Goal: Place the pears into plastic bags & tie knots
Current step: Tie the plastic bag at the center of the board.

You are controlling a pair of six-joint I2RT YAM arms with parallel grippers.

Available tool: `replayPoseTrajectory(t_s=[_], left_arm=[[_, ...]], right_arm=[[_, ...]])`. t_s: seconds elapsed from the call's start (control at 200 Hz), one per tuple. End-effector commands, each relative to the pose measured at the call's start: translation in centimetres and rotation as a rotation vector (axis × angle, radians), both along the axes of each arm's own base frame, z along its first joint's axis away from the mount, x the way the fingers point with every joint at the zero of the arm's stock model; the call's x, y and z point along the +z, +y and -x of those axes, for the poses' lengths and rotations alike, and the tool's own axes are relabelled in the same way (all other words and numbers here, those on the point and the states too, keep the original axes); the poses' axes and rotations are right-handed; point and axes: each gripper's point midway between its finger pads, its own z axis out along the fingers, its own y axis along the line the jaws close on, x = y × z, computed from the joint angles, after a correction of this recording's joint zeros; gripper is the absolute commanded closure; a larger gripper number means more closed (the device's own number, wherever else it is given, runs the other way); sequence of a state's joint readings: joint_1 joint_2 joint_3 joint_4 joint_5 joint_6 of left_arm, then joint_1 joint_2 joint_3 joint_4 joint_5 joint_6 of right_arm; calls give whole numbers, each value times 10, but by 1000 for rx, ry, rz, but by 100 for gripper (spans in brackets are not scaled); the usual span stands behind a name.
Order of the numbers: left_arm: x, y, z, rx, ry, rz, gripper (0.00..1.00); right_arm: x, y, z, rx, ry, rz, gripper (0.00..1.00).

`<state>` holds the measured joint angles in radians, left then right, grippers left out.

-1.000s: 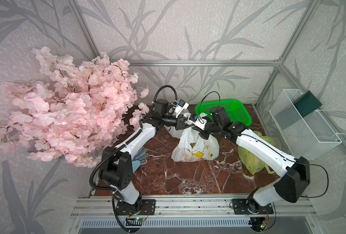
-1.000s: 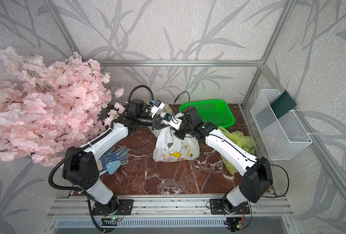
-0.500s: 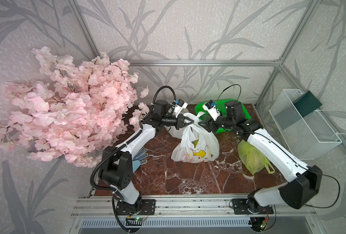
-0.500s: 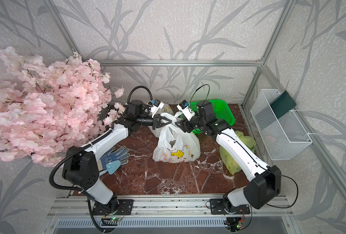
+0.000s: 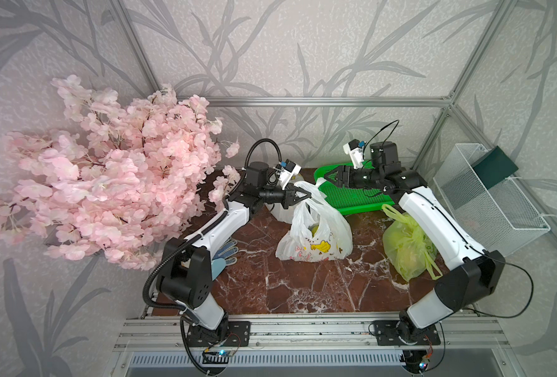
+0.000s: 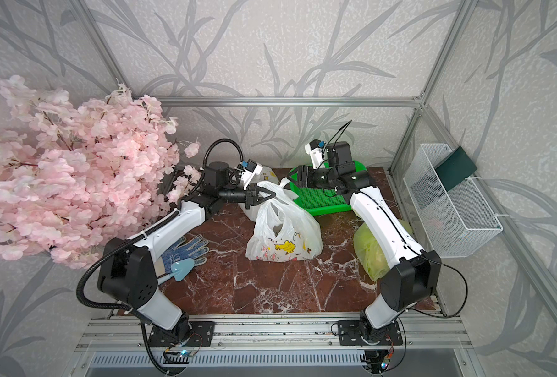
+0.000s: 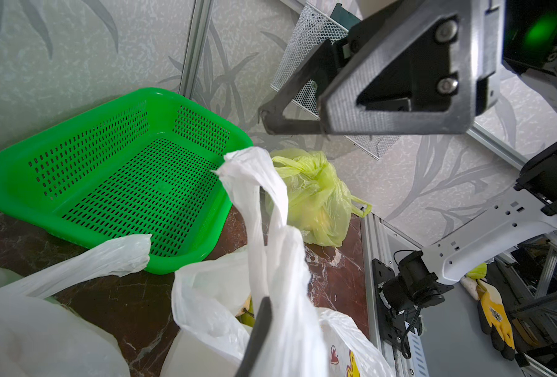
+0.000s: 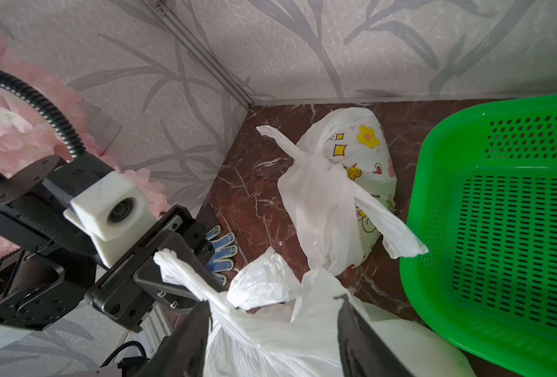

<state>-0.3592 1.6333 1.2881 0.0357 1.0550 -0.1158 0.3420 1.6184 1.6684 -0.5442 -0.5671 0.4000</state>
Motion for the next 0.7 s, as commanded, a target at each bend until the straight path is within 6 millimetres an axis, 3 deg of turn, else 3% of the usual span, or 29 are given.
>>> replayPoseTrajectory(t_s=[0.0, 0.185, 0.28, 0.325, 0.595, 0.625, 0.645, 0.695], left_arm=[[21, 0, 7, -15, -84, 21, 100], [22, -3, 11, -31, -88, 23, 100], [21, -3, 11, -33, -86, 22, 100], [21, -3, 12, -33, -85, 21, 100], [15, 0, 10, -1, -65, -3, 100], [12, 1, 9, 8, -56, -13, 100], [10, 2, 10, 12, -48, -18, 100], [4, 3, 10, 19, -31, -28, 100]], right_arm=[[-4, 10, 1, 19, 69, -26, 36], [-4, 28, -4, 61, 90, -90, 37], [2, 35, -3, 81, 90, -134, 44], [-8, 39, -9, 84, 116, -143, 50], [6, 40, -12, 87, 60, -179, 100], [4, 40, -14, 85, 53, -181, 100], [19, 38, -8, 87, 17, -196, 100], [26, 38, -5, 95, -6, -209, 100]])
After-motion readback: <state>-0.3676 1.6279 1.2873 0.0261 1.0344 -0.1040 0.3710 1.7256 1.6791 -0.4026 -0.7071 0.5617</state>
